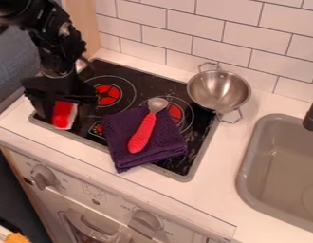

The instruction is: Put the red object at the bottom left of the left burner

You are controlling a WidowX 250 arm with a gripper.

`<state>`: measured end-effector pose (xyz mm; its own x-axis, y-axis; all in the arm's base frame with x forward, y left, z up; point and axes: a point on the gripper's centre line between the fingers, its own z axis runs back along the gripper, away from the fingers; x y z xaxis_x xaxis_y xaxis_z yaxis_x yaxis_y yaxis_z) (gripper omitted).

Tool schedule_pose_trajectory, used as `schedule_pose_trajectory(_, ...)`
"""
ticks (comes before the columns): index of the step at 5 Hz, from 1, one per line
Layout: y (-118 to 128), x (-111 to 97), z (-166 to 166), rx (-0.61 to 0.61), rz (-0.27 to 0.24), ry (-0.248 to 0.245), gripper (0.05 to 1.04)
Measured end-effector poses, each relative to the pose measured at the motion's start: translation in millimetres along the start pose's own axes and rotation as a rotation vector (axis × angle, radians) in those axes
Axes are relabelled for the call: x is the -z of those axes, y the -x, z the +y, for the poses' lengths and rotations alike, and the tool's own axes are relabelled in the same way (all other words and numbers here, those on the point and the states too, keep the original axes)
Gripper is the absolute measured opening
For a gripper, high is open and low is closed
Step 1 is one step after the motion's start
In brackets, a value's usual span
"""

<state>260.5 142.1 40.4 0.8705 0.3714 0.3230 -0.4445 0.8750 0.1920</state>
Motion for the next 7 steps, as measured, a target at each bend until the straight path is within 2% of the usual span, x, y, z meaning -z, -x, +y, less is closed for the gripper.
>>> schedule_pose_trajectory(2, -12, -33, 4, -0.020, -0.082, -0.008, 1.001)
schedule_pose_trajectory(3, -17, -55, 5, -0.033, -0.145, -0.005, 1.001)
schedule_pose_trajectory(4, -14, -65, -1, -0.014, -0.223, 0.046, 1.001)
schedule_pose_trajectory(7, -15, -65, 1, -0.015, -0.228, 0.045, 1.001)
